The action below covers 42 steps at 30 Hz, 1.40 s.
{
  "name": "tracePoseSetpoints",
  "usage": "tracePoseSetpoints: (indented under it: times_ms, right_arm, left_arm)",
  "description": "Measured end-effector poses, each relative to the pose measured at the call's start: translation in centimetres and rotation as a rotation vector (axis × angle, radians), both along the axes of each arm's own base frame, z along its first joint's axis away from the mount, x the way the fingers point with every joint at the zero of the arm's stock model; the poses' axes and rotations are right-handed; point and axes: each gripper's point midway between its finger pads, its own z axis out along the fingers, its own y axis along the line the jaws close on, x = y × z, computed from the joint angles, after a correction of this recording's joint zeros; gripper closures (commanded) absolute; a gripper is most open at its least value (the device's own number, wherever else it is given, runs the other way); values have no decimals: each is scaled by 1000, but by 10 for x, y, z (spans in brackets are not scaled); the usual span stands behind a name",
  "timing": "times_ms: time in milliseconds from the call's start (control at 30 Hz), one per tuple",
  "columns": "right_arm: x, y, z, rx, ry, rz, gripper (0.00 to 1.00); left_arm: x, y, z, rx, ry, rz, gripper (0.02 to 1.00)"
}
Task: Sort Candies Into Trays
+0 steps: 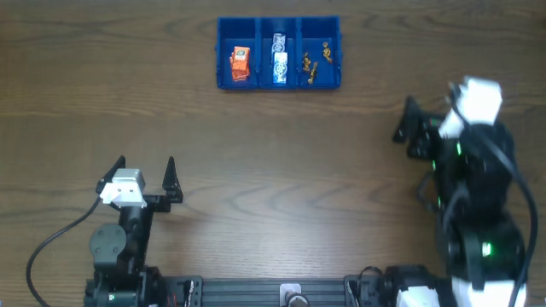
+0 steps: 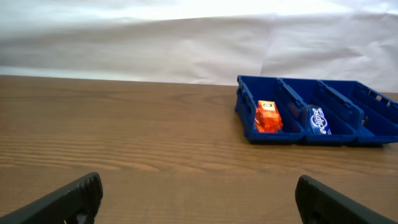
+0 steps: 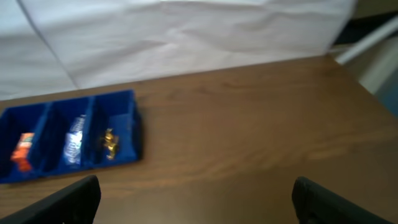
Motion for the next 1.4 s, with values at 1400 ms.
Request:
tracePoseSetpoints:
  times_ms: [1400]
  right_arm:
    - [-23,23,-139,-10,-358,205,3]
  left_arm:
    - [0,0,0,0,1,0,23]
